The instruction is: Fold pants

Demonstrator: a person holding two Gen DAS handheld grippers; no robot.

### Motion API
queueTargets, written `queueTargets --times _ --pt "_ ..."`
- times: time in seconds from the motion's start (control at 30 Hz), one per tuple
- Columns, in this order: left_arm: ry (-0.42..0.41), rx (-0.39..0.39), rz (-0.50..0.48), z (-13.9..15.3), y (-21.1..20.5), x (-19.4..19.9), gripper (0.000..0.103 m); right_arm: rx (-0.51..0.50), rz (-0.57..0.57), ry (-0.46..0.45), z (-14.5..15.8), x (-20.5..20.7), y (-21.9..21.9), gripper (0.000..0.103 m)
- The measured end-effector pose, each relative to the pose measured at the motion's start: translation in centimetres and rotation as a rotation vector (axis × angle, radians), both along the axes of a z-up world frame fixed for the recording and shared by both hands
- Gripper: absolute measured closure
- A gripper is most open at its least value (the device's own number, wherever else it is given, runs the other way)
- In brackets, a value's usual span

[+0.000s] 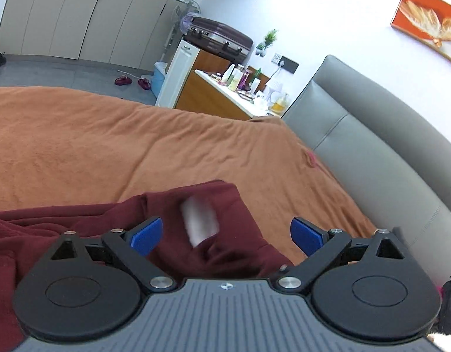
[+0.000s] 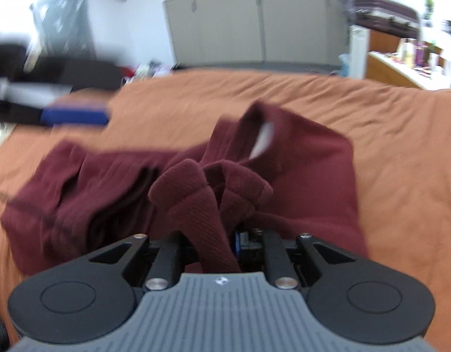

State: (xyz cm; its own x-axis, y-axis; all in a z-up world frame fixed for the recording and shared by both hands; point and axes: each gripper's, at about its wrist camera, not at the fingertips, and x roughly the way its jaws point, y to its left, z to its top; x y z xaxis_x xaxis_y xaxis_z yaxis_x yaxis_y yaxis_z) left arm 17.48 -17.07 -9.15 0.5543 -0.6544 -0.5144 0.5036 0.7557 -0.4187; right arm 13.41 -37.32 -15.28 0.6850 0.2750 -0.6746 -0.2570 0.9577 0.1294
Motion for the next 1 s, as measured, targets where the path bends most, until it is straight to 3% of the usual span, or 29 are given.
queueTargets --times 0.13,0.23,0.4,0.47,0.53,0.57,0.67,0.73,0.83,1.0 --pt "0.011 0.005 0.015 -0.4 1.1 -0.3 0.0 -0.114 0.007 0.014 -2.8 -0.9 3.0 0.093" --pt "0.029 0.02 0.023 -0.9 2.0 -0.3 0.0 -0.117 -0.01 0.043 -4.6 -0.8 3.0 0.092" --pt "0.093 0.036 0.073 -1.7 4.3 -0.6 0.0 -0.139 -0.028 0.033 -4.7 -0.6 3.5 0.092" --pt "0.105 0.023 0.101 -1.8 5.4 -1.0 0.0 -0.187 -0.013 -0.003 -4.7 -1.1 4.2 0.086" --pt "0.101 0.028 0.109 -1.7 6.4 -1.3 0.0 -0.19 -0.017 -0.031 -4.4 -1.6 4.6 0.066" --pt "0.098 0.036 0.11 -1.6 6.7 -1.4 0.0 -0.184 -0.009 -0.044 -4.1 -1.8 4.8 0.061" --pt "0.083 0.07 0.119 -0.9 7.3 -1.4 0.0 -0.206 0.006 -0.102 -2.3 -3.6 5.6 0.057" --pt "0.077 0.066 0.126 -0.5 7.5 -1.2 0.0 -0.166 0.003 -0.141 -0.3 -5.1 5.2 0.057" --pt "0.074 0.033 0.108 0.2 6.8 -0.6 0.0 -0.029 -0.035 -0.181 2.6 -7.2 3.0 0.06" --pt "0.038 0.018 0.073 0.9 4.5 -0.3 0.0 0.154 -0.178 -0.272 6.6 -9.1 -2.0 0.063"
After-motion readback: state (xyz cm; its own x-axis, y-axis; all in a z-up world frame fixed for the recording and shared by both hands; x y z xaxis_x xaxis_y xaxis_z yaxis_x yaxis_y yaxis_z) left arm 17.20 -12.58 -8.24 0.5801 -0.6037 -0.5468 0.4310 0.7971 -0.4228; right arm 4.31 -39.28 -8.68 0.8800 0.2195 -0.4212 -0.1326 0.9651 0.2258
